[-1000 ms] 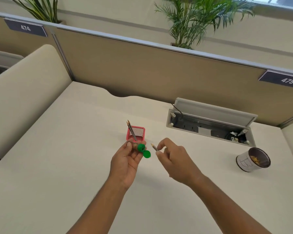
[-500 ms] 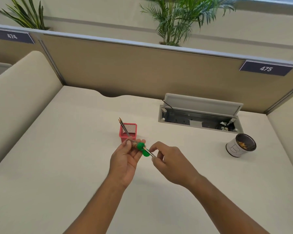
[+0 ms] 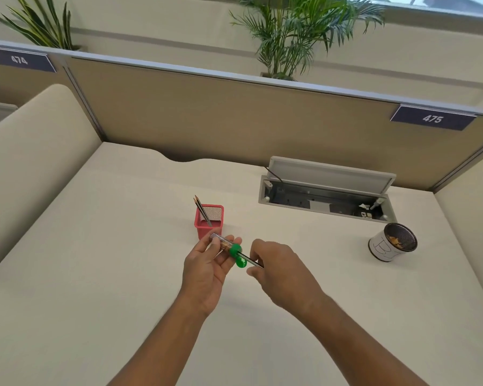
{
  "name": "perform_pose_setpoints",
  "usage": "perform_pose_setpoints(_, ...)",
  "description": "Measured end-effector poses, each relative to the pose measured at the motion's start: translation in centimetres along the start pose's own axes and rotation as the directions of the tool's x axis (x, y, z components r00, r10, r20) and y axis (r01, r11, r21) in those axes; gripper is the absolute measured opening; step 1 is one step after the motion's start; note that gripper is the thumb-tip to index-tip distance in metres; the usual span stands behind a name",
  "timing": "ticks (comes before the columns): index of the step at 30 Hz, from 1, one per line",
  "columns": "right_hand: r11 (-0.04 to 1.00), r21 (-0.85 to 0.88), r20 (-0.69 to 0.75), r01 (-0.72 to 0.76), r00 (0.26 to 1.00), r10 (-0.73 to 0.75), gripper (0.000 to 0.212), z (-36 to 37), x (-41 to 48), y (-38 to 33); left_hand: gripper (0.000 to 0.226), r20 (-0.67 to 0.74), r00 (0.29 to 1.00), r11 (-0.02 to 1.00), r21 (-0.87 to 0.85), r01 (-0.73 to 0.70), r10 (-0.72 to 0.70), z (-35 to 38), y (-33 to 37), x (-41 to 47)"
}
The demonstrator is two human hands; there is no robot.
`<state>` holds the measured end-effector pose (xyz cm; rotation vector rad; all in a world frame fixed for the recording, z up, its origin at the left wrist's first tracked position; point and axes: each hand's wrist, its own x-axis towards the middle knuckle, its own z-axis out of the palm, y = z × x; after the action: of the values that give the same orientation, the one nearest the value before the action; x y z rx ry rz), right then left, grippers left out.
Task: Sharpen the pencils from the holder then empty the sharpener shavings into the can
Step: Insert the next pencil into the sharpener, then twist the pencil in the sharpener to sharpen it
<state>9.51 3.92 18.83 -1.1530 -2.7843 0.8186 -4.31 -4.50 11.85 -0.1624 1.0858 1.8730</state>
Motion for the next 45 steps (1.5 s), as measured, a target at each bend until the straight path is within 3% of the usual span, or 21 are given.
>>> perform_pose_setpoints(7,0.996,0.045,0.054,-0.071,0.996,0.069,0.040,-1.1,0.2,0.3,0.033,-0.019,1.000,1.000,-0.028,-0.015,0.015,-0.4,0.9,1.0)
perform_pose_setpoints(13,0.983,0.156,0.025,-0.096,0.995,0.093,0.003,-1.3,-0.8,0.2,0.035,-0.034,0.999,0.998,-0.063,-0.004,0.002,-0.3,0.5,1.2)
perform_pose_setpoints(30,0.986,0.156,-0.044,-0.061,0.997,0.069,0.010,-0.9,-0.9,0.1,0.035,-0.060,0.998,1.000,-0.027,0.000,-0.002,-0.3,0.4,1.3)
perform_pose_setpoints(41,0.998,0.051,-0.016,-0.030,0.999,0.031,0.019,-0.8,-1.1,0.0,0.033,-0.040,0.999,1.000,-0.009,0.020,-0.020,-0.2,-0.2,1.1)
perform_pose_setpoints(45,0.996,-0.090,-0.089,-0.023,0.996,0.015,0.014,-0.5,-1.3,0.2,0.031,-0.031,0.999,1.000,-0.007,0.013,-0.013,0.1,0.0,1.1)
